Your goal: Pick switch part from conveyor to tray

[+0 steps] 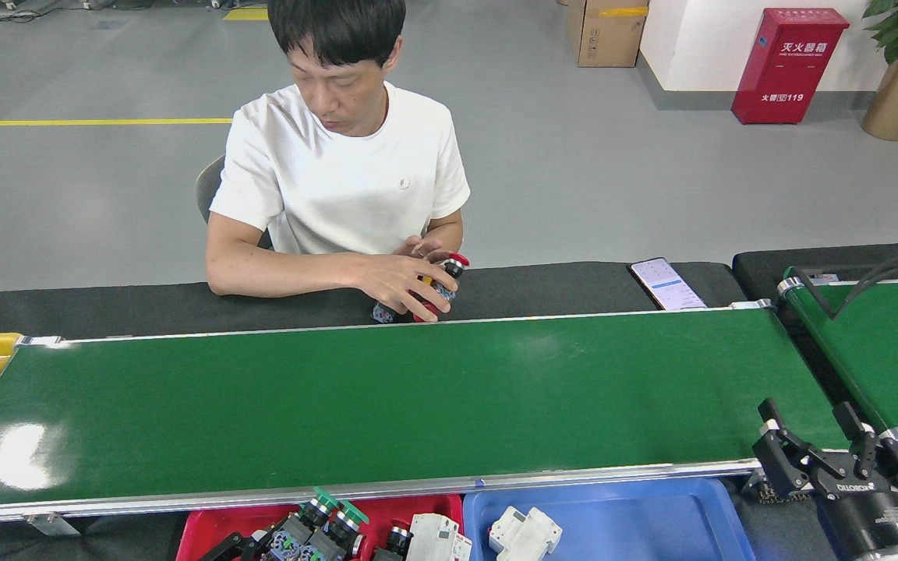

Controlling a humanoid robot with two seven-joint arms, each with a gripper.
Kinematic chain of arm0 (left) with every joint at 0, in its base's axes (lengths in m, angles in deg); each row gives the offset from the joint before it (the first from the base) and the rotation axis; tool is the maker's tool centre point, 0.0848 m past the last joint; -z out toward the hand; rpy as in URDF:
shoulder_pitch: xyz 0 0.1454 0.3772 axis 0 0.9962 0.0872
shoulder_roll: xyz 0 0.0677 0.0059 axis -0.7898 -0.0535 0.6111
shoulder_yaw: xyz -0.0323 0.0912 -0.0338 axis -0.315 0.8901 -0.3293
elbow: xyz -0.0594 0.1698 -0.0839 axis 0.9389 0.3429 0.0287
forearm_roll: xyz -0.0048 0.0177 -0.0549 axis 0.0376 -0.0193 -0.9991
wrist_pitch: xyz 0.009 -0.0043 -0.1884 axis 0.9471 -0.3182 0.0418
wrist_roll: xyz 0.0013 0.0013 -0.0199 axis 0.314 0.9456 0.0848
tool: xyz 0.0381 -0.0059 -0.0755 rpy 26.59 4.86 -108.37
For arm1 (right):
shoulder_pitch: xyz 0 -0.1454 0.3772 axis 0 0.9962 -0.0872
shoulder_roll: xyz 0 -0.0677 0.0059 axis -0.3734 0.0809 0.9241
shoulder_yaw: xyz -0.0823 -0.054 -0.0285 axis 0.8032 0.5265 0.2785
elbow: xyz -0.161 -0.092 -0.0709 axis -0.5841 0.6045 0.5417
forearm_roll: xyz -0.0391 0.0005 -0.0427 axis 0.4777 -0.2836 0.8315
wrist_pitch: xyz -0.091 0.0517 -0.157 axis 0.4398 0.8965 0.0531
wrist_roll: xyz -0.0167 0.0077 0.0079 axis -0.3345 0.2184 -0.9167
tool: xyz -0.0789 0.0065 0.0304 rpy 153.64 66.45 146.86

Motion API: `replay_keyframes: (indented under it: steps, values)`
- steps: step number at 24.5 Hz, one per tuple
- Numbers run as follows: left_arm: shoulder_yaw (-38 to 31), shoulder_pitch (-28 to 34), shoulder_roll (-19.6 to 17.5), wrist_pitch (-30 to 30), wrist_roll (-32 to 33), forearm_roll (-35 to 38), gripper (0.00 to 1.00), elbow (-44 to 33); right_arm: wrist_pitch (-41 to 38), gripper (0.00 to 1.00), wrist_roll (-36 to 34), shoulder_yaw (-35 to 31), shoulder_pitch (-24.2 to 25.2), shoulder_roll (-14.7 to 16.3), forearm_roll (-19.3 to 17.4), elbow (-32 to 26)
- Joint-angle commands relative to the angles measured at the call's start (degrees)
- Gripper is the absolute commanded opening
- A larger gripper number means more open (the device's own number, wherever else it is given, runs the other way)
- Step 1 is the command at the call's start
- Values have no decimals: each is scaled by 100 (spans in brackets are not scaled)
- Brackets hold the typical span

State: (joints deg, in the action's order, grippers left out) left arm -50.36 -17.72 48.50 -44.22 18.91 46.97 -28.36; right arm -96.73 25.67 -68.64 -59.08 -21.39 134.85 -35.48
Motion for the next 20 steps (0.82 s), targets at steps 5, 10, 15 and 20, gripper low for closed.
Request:
replay_keyframes:
  steps: [5, 10, 15, 20]
  values:
    - [-346, 89, 145, -29, -157, -218, 100, -78, 1040, 99, -1090, 901, 700, 490, -12, -363]
    - [-1330, 124, 761, 23, -96, -280, 100, -69, 1708, 100, -1169, 1464, 594, 745, -12, -363]
    - [-2763, 124, 1218, 322, -70, -306, 100, 80, 1585, 100, -1231, 1534, 524, 719, -258, -363]
    - [-2947, 9, 1174, 384, -70, -473, 100, 432, 1559, 100, -1635, 1604, 542, 736, -513, -310]
